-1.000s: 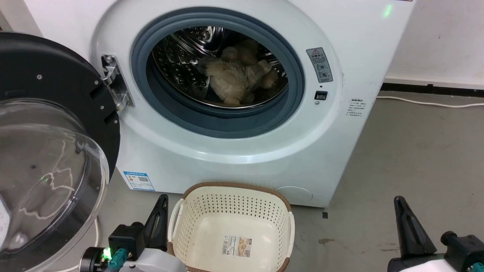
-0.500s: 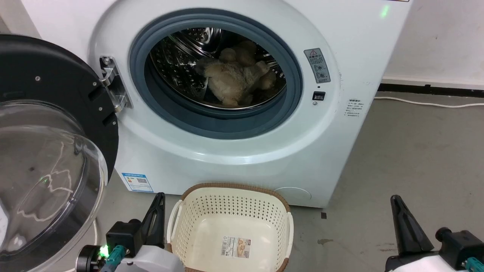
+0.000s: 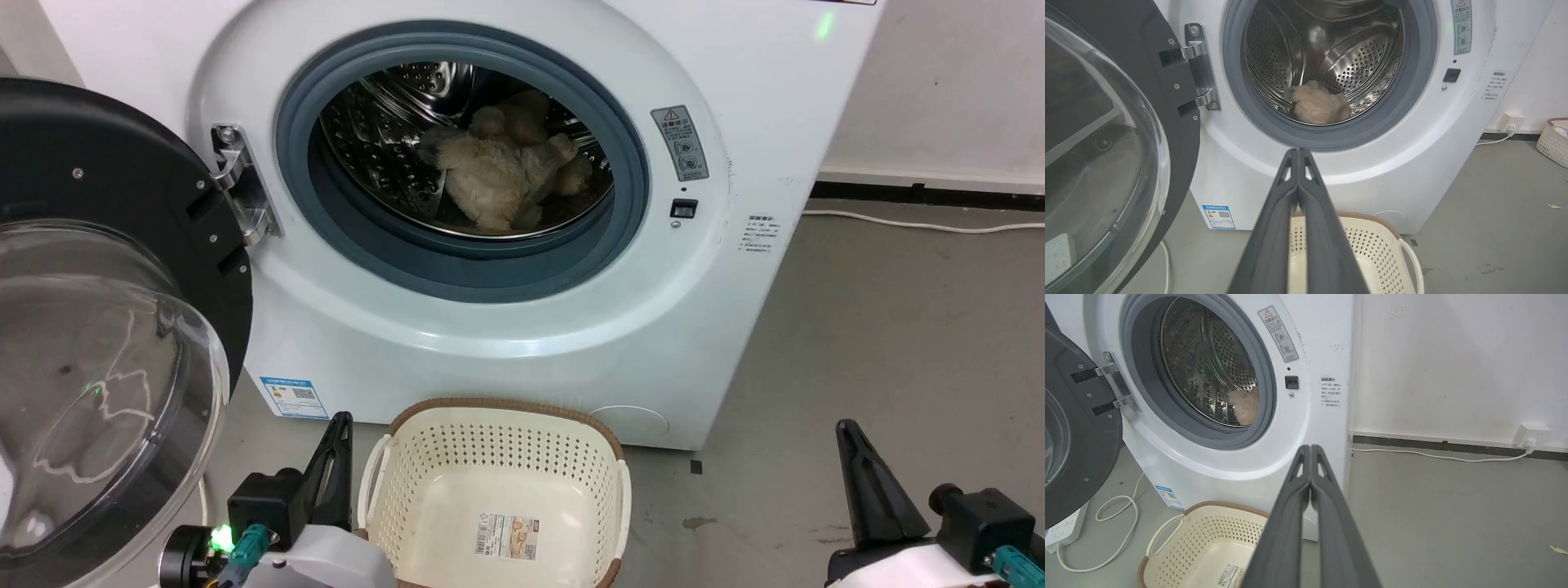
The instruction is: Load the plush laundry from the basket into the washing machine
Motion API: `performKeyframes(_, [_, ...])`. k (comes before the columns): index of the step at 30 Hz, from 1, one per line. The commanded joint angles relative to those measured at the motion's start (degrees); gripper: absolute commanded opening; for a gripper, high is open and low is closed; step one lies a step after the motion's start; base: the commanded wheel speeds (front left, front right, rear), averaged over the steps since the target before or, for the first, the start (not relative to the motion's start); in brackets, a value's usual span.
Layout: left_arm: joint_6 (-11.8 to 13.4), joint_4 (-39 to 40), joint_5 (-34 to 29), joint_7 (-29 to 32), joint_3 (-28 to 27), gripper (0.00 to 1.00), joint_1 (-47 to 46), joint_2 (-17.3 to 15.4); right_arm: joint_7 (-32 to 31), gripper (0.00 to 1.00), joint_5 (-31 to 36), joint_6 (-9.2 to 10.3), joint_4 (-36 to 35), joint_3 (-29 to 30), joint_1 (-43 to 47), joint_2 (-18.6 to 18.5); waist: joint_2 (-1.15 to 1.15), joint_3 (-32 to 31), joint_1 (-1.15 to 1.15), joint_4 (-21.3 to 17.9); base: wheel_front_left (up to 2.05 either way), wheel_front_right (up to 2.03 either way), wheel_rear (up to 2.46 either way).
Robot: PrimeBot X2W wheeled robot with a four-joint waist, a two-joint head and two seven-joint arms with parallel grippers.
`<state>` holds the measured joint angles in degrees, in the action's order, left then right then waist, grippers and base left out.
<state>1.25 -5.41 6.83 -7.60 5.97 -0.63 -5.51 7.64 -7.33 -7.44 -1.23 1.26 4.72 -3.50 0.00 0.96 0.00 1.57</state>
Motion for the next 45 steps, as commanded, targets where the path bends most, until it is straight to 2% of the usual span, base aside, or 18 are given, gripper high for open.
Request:
performKeyframes(1, [-0.21,0.51,-0.51,0.31,-0.51,0.0,0.32,0.31,-0.28,0.0,0.76,-0.02,0.21,-0.16,-1.13,0.27,0.0,-0.03,0.0,-0.04,0.0,0.0,0.0])
performKeyframes(45, [-0.92,3.88,-4.85,5.32,-4.26,0.0,0.54,1.91,-5.34,0.0,5.28,-0.04,0.91,-0.91,-3.6,0.51,0.0,-0.67,0.0,-1.09,0.0,0.0,0.0])
